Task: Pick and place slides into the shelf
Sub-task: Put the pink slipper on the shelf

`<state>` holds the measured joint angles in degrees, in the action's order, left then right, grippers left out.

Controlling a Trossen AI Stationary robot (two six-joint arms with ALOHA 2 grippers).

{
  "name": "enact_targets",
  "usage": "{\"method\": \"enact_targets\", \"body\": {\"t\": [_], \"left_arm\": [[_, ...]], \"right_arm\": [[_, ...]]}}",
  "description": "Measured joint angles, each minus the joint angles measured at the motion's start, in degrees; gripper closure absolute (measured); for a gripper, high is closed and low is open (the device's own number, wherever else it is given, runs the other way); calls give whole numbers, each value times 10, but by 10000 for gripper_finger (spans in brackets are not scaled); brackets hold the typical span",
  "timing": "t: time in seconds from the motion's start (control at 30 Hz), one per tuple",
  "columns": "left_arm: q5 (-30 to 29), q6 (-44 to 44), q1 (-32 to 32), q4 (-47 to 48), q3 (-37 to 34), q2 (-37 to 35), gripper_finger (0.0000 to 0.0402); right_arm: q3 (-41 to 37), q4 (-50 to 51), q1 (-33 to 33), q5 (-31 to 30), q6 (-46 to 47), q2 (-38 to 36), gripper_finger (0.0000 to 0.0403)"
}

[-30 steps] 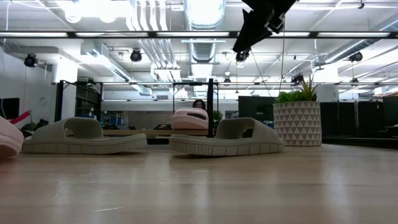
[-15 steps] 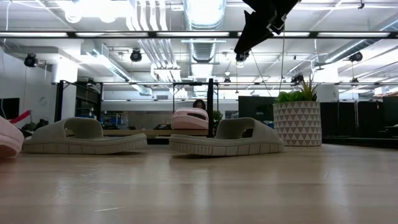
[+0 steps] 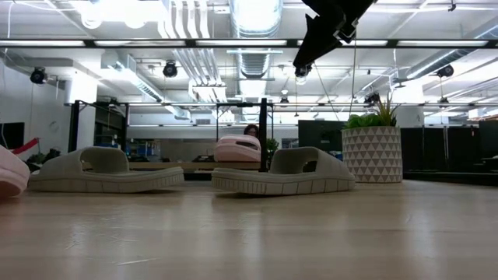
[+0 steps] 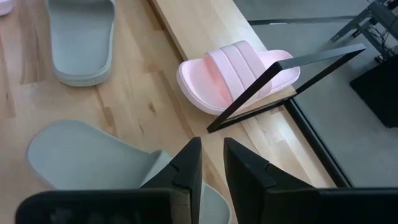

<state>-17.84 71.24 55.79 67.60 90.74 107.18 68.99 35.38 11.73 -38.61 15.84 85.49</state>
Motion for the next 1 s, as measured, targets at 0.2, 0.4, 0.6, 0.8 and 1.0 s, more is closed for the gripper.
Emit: {"method": "enact_targets", "body": {"t": [0.2,0.4,0.6,0.8,1.0], "left_arm": [[56,35,1,35,10,28,110],[63,35,1,62,54,64,110],[72,32,2,153,138,125,110],[73,15,8,225,210,185,110],[69,15,12,224,211,199,110]], "right_arm": [[-4,-1,0,0,0,0,342],[-10,-1,0,0,0,0,346],[-20,-2,0,0,0,0,344],[-25,-5,0,0,0,0,346],[-26,-6,0,0,0,0,343]]}}
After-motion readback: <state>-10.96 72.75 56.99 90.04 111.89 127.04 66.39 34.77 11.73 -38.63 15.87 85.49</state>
